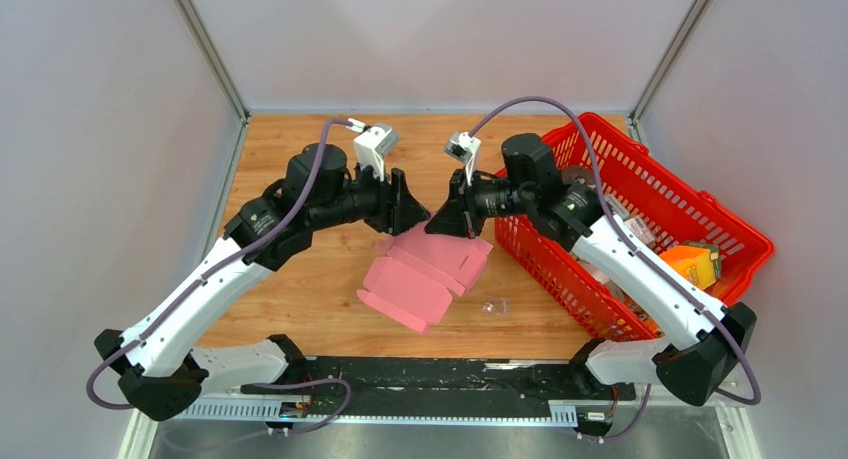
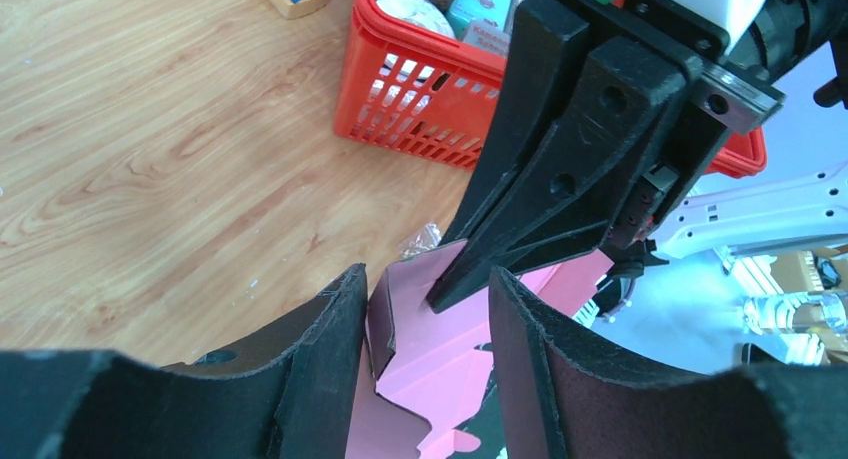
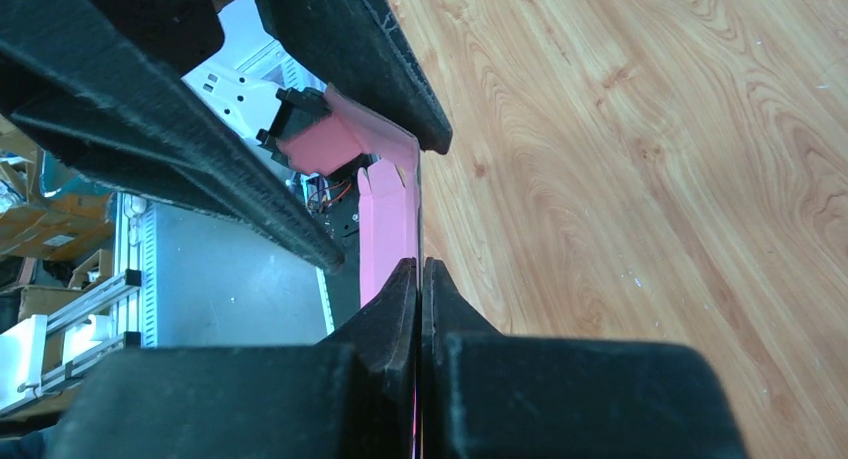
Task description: Fold the paper box
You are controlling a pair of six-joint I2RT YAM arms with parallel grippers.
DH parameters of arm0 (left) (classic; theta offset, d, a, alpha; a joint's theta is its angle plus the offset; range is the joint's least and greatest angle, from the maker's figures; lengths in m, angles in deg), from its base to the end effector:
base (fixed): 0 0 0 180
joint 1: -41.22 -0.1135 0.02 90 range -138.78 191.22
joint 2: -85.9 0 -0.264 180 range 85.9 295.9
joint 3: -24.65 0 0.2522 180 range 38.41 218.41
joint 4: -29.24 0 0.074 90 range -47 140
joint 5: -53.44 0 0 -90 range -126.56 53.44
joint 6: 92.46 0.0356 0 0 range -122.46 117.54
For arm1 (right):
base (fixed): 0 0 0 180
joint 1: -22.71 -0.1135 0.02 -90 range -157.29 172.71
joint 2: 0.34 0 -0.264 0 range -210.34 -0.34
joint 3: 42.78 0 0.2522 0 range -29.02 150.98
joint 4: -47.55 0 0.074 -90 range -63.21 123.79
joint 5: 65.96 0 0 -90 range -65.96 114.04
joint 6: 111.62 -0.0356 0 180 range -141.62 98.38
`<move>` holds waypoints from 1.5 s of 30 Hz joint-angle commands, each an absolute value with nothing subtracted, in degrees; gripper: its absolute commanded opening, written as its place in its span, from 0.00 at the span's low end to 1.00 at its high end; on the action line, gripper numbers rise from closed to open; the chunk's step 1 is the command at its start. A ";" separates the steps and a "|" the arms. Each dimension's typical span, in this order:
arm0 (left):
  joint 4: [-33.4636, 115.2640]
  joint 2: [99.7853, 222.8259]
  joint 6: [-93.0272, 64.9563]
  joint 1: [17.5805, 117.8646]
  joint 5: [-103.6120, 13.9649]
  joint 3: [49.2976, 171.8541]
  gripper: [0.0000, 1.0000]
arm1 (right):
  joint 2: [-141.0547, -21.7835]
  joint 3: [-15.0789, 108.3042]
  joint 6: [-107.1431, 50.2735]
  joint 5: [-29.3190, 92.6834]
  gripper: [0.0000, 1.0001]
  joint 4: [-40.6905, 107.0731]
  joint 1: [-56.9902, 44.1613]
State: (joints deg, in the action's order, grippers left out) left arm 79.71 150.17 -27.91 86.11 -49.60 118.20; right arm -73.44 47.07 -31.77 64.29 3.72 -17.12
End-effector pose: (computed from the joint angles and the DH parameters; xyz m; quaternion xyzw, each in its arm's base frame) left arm 0.1549 -0.1657 0.4354 0.2016 0.7971 -0.3999 0.4049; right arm 0.1963 0.1937 0.3927 -0.3787 0.7282 0.4730 0.3202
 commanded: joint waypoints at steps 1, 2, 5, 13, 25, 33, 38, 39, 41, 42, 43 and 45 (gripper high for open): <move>77.19 147.34 -28.74 87.37 -50.45 117.60 0.56 | -75.04 47.88 -32.25 63.42 0.00 5.66 -17.10; 77.45 146.99 -28.65 87.37 -50.54 117.42 0.57 | -75.39 47.80 -32.17 63.33 0.00 5.66 -17.02; 79.21 146.20 -27.77 87.45 -48.70 118.12 0.62 | -75.57 47.62 -31.91 62.45 0.00 5.14 -17.01; 79.93 146.89 -28.29 87.37 -50.18 118.30 0.65 | -75.75 49.11 -32.25 63.06 0.00 2.85 -17.01; 73.15 149.63 -31.46 87.45 -56.60 112.77 0.62 | -75.93 52.46 -33.49 64.30 0.00 2.23 -16.58; 82.54 134.43 -26.10 84.56 -40.09 112.24 0.62 | -71.80 45.78 -36.38 61.83 0.00 6.09 -15.61; 88.62 126.34 -26.71 70.69 -46.73 105.30 0.59 | -71.53 45.68 -38.14 63.68 0.00 8.03 -15.08; 88.01 125.72 -26.97 68.93 -48.32 103.90 0.57 | -71.70 45.95 -38.23 64.03 0.00 7.95 -14.91; 86.08 124.57 -28.20 63.39 -55.41 99.77 0.53 | -71.62 46.30 -38.49 64.64 0.00 8.30 -14.64; 82.50 124.66 -28.90 61.72 -58.50 98.28 0.49 | -71.70 46.21 -39.02 65.08 0.00 8.65 -14.21; 80.47 125.09 -30.83 59.79 -61.23 95.21 0.40 | -71.44 45.95 -39.46 66.04 0.00 9.08 -13.85; 74.94 126.32 -33.03 55.39 -68.36 92.56 0.37 | -71.35 45.16 -40.16 67.01 0.00 10.32 -13.15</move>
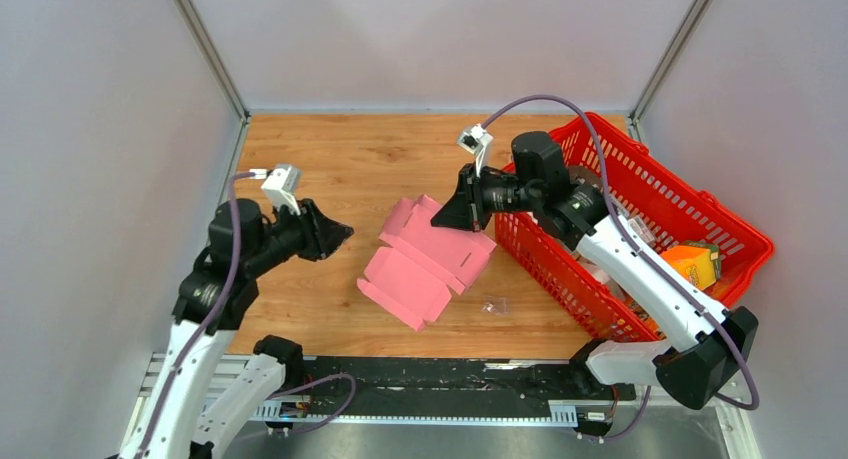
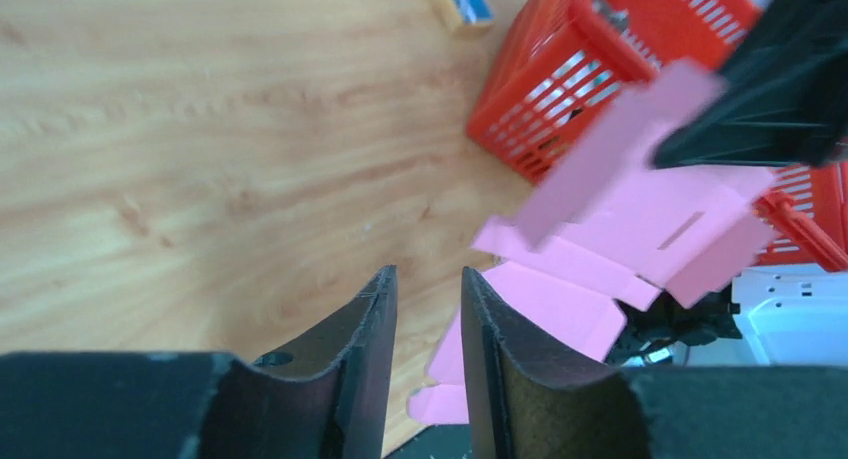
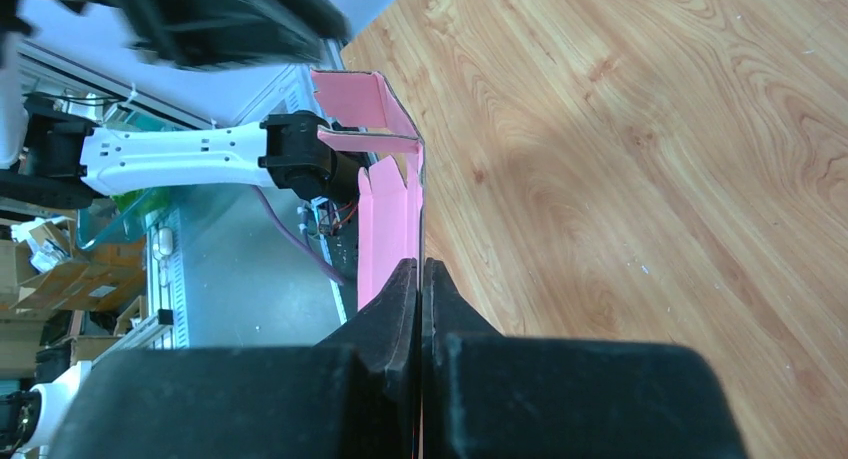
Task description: Fold the paper box
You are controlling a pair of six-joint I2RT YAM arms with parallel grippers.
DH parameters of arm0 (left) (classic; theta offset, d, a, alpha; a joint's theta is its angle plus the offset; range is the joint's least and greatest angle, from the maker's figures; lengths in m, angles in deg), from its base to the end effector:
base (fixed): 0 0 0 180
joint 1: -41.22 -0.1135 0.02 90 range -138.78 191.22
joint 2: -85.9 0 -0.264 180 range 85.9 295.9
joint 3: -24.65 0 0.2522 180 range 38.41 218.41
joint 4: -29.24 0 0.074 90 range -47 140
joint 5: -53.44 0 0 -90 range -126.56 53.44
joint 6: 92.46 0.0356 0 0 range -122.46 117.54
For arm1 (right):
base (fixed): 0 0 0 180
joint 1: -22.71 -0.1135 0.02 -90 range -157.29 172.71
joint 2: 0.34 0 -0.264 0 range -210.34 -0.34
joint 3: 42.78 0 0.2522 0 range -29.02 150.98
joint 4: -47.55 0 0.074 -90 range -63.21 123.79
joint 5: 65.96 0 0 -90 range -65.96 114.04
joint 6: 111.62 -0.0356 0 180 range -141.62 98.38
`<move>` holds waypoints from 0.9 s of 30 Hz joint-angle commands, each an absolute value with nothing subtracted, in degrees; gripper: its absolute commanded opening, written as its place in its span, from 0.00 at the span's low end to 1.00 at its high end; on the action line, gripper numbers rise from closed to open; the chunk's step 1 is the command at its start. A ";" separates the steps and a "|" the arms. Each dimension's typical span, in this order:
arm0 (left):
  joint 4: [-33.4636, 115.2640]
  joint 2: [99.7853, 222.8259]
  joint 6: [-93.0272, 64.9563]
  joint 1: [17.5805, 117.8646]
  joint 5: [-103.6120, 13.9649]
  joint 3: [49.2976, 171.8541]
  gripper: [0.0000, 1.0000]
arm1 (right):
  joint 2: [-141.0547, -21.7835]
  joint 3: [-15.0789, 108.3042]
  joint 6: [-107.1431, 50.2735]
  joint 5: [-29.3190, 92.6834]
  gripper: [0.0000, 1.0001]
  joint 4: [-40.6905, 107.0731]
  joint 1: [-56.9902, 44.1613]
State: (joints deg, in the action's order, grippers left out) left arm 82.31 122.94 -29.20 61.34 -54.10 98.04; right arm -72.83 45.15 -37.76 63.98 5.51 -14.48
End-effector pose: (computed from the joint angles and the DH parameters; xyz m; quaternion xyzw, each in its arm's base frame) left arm 0.1050 -0.0499 0.3910 0.0451 0.7970 -0.3468 0.4925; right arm 0.2047 0.1840 0.3871 -0.3225 0.7534 0.4813 0.3109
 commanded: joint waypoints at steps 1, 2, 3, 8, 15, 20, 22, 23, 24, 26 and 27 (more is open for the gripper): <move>73.26 127.72 -34.87 54.50 -70.12 90.72 0.37 | -71.44 45.07 -40.51 67.28 0.00 10.58 -13.06; 71.67 128.34 -35.58 53.97 -72.14 90.09 0.37 | -71.44 44.90 -40.43 67.28 0.00 10.58 -12.97; 69.31 128.96 -36.20 53.97 -72.85 89.74 0.36 | -71.62 44.81 -40.43 67.11 0.00 10.58 -12.88; 63.14 131.07 -40.77 54.49 -76.55 87.89 0.33 | -72.67 44.81 -40.60 66.58 0.00 11.19 -12.80; 65.51 131.95 -38.75 58.36 -72.77 89.73 0.33 | -74.78 45.69 -41.22 67.72 0.00 11.73 -12.80; 66.90 132.22 -38.23 60.21 -71.20 89.91 0.29 | -74.52 45.33 -41.48 67.28 0.00 11.90 -12.79; 69.10 131.87 -36.56 60.38 -68.31 90.61 0.29 | -74.52 45.33 -41.57 67.20 0.00 12.08 -12.79; 72.07 131.52 -35.77 60.38 -66.72 91.05 0.29 | -74.43 45.25 -41.40 67.11 0.00 12.08 -12.80; 73.66 130.99 -33.94 60.47 -65.06 92.27 0.29 | -74.34 45.25 -41.40 67.02 0.00 11.99 -12.80; 78.48 130.46 -32.61 60.38 -58.47 93.59 0.29 | -74.25 45.25 -41.48 66.93 0.00 11.99 -12.80; 79.82 130.20 -32.08 60.38 -56.10 94.73 0.29 | -74.08 45.16 -41.40 66.93 0.00 11.99 -12.80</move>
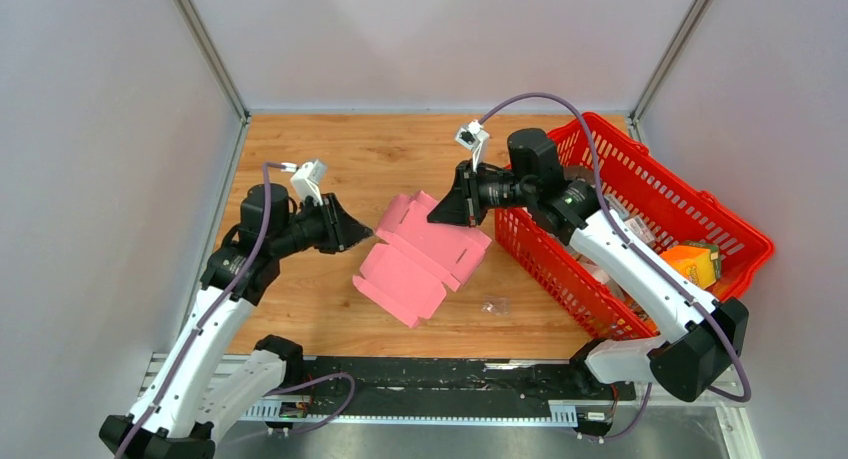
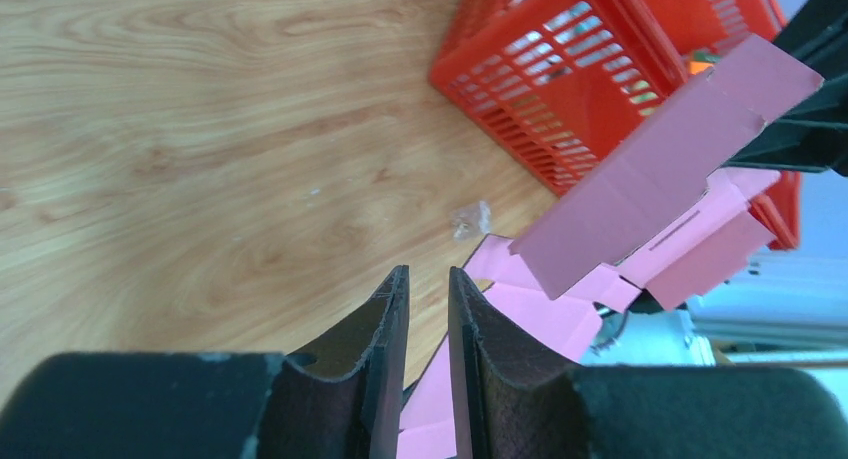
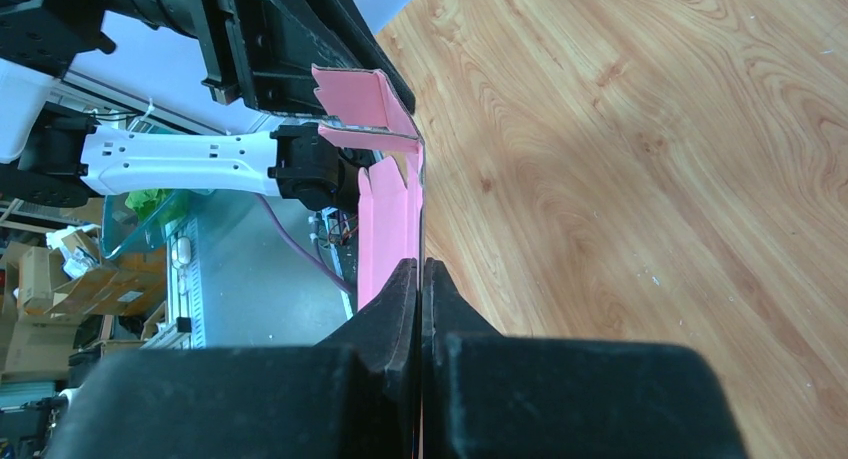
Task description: Fold the paper box
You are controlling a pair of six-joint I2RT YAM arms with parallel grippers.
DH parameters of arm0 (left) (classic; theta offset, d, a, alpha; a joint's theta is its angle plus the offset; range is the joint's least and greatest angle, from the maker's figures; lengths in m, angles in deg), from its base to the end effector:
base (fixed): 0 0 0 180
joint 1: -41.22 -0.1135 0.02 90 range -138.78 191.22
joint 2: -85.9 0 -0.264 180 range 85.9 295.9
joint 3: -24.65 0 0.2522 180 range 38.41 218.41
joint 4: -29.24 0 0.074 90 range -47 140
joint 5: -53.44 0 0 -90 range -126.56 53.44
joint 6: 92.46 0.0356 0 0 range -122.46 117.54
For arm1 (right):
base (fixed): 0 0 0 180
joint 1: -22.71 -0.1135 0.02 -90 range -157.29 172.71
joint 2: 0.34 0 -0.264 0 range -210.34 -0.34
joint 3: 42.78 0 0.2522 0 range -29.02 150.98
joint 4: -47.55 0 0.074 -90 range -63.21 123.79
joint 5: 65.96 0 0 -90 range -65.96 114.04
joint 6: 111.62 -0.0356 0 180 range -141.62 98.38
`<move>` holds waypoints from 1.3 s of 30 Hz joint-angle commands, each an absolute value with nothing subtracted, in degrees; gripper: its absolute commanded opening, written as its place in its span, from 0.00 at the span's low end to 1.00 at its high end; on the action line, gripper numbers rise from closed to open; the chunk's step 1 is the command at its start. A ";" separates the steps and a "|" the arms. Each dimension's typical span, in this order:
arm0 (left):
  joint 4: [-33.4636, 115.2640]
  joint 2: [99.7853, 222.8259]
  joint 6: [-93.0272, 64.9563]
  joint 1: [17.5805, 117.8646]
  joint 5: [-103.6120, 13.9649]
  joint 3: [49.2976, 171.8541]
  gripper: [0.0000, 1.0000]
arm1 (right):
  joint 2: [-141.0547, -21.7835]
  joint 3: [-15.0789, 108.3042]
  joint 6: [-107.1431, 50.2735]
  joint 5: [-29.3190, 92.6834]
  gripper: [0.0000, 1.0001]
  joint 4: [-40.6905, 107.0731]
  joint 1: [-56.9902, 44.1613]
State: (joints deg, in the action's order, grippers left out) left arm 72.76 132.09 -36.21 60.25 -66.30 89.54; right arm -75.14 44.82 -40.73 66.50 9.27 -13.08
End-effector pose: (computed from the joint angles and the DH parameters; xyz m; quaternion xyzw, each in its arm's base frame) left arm 0.1562 -0.0726 0.3408 0.0328 0.8253 -0.4251 0.3702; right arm 0.2189 0.1875 0.3810 -0.3056 0.7519 0.5011 0.3004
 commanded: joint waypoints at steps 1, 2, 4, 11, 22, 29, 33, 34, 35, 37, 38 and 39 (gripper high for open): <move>80.70 130.20 -31.90 60.38 -53.20 95.09 0.29 | -74.17 45.16 -41.48 66.93 0.00 11.99 -12.80; 80.97 130.37 -31.73 60.38 -53.09 95.36 0.30 | -74.08 45.16 -41.48 67.02 0.00 11.90 -12.80; 79.92 131.95 -31.90 60.38 -56.31 95.71 0.30 | -74.25 45.33 -41.66 67.28 0.00 12.08 -12.80; 76.39 134.94 -33.75 60.82 -61.61 96.24 0.27 | -74.34 45.25 -42.80 67.37 0.00 13.66 -12.71; 73.15 135.21 -33.13 63.98 -64.77 95.89 0.24 | -74.61 44.98 -43.50 67.46 0.00 14.63 -12.79; 73.33 133.10 -32.07 65.83 -62.76 95.27 0.22 | -75.75 44.89 -44.38 66.84 0.00 14.45 -12.80; 73.06 132.57 -32.69 68.11 -60.91 95.01 0.20 | -76.27 44.81 -46.40 66.67 0.00 15.59 -12.79; 72.98 132.66 -32.95 68.99 -60.47 95.01 0.20 | -76.36 44.81 -46.93 66.58 0.00 16.20 -12.80; 72.45 132.48 -33.65 69.43 -60.38 94.83 0.20 | -76.36 44.72 -47.80 66.58 0.00 16.56 -12.80; 71.83 132.48 -34.27 70.66 -60.03 94.48 0.19 | -76.45 44.63 -48.69 66.58 0.00 17.43 -12.88; 71.22 132.22 -34.79 71.10 -59.94 94.31 0.19 | -76.63 44.46 -49.04 66.49 0.00 17.70 -12.80; 70.69 132.22 -35.15 71.37 -59.85 93.87 0.19 | -76.63 44.37 -50.09 66.67 0.00 18.05 -12.80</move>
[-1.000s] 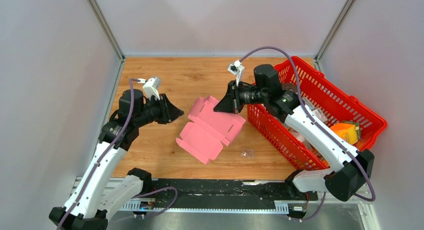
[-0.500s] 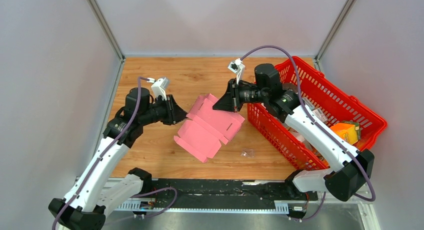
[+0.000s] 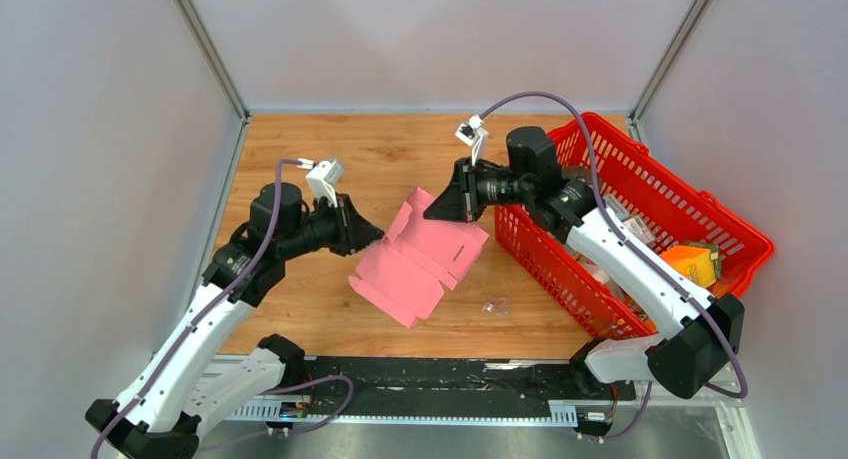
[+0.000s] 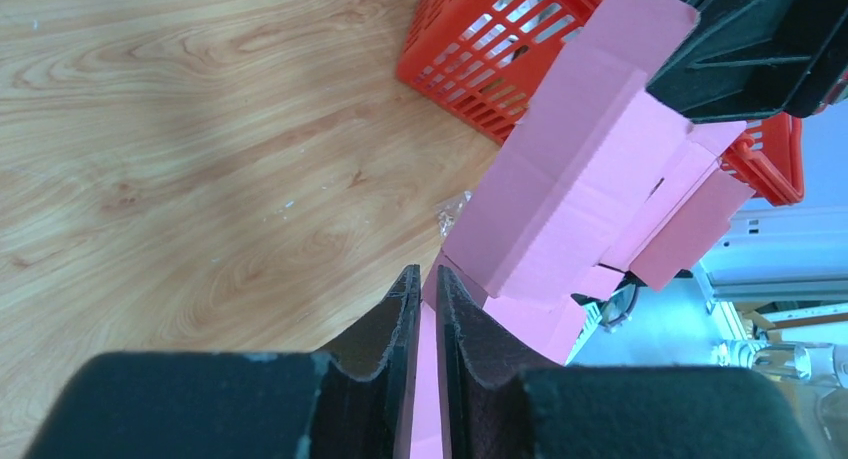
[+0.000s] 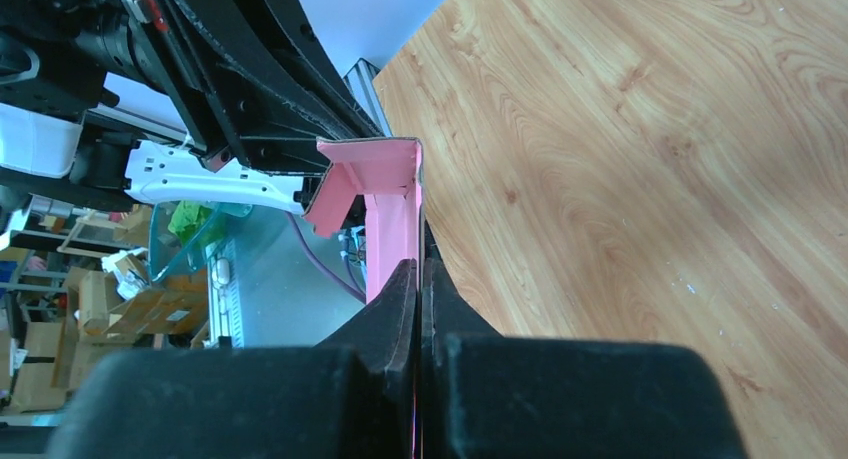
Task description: Fold the paper box
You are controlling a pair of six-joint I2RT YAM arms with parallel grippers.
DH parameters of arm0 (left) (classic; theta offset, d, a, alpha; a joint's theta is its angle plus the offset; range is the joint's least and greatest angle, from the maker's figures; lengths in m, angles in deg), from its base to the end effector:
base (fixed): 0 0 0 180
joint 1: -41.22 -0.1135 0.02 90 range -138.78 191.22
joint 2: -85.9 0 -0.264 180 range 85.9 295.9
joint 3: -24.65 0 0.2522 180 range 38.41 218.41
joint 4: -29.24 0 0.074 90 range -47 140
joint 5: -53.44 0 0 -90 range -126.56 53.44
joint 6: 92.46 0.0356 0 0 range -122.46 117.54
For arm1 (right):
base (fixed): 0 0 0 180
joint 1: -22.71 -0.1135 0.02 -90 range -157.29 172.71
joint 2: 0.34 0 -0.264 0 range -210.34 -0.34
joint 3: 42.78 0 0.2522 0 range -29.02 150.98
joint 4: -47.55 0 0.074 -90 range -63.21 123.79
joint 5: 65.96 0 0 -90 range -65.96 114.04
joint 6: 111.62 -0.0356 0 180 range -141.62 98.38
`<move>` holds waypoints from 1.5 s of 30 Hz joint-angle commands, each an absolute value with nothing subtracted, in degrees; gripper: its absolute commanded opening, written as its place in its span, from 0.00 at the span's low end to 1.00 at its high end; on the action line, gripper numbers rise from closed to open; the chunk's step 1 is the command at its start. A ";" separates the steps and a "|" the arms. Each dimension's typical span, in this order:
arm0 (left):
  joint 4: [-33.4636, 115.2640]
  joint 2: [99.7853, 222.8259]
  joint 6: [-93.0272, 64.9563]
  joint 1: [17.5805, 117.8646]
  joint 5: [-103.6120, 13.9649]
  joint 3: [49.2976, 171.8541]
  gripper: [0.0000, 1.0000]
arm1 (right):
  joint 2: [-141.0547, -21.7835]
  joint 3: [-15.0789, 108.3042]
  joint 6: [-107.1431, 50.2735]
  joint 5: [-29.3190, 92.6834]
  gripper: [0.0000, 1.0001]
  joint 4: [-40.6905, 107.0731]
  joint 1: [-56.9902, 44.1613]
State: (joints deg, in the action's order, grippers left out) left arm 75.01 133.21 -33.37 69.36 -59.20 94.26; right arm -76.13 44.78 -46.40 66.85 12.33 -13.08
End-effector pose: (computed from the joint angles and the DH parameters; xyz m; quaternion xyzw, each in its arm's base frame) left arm 0.1455 -0.0934 0.3607 0.0878 0.8222 -0.4079 0.3871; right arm 0.2243 0.1915 0.3810 -0.2740 0.7556 0.5211 0.2872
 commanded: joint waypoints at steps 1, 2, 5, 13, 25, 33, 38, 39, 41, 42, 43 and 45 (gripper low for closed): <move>70.25 132.39 -35.50 71.63 -59.77 93.60 0.19 | -76.71 44.28 -50.71 66.93 0.00 19.19 -12.80; 69.55 132.74 -35.94 72.33 -59.77 93.25 0.19 | -76.89 43.58 -51.67 67.54 0.00 20.24 -12.71; 68.67 133.71 -36.90 73.65 -59.50 92.72 0.17 | -76.72 42.18 -55.54 69.74 0.00 24.46 -12.71; 63.49 135.38 -40.07 77.70 -58.62 90.26 0.16 | -76.10 39.97 -62.31 71.06 0.00 31.84 -12.80; 81.32 131.35 -25.58 75.34 -50.45 100.71 0.32 | -75.49 42.61 -44.47 74.14 0.00 15.77 -12.80; 78.35 131.34 -25.48 66.54 -67.20 98.00 0.31 | -73.11 42.08 -45.61 77.39 0.00 17.96 -12.62; 66.49 130.73 -31.45 66.54 -73.30 93.60 0.47 | -74.60 44.18 -44.83 76.09 0.00 16.66 -12.53; 65.43 130.55 -31.98 66.71 -72.69 93.78 0.52 | -75.13 45.32 -44.48 75.64 0.00 14.91 -12.53; 66.45 130.37 -30.33 69.42 -67.80 96.05 0.66 | -76.62 46.21 -44.82 74.85 0.00 13.93 -12.53; 72.04 130.81 -25.62 71.87 -58.28 97.98 0.70 | -77.06 46.39 -45.08 75.10 0.00 14.10 -12.53; 74.36 132.64 -23.57 76.68 -54.79 101.48 0.73 | -77.68 46.65 -45.35 75.54 0.00 14.36 -12.44; 77.01 134.76 -22.58 77.35 -54.31 103.53 0.73 | -78.03 46.74 -45.70 75.99 0.00 14.89 -12.53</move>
State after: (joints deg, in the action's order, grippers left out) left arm 74.73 132.36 -27.62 72.93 -61.34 96.67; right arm -76.63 44.10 -45.72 75.79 14.67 -12.51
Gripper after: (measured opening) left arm 0.720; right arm 0.010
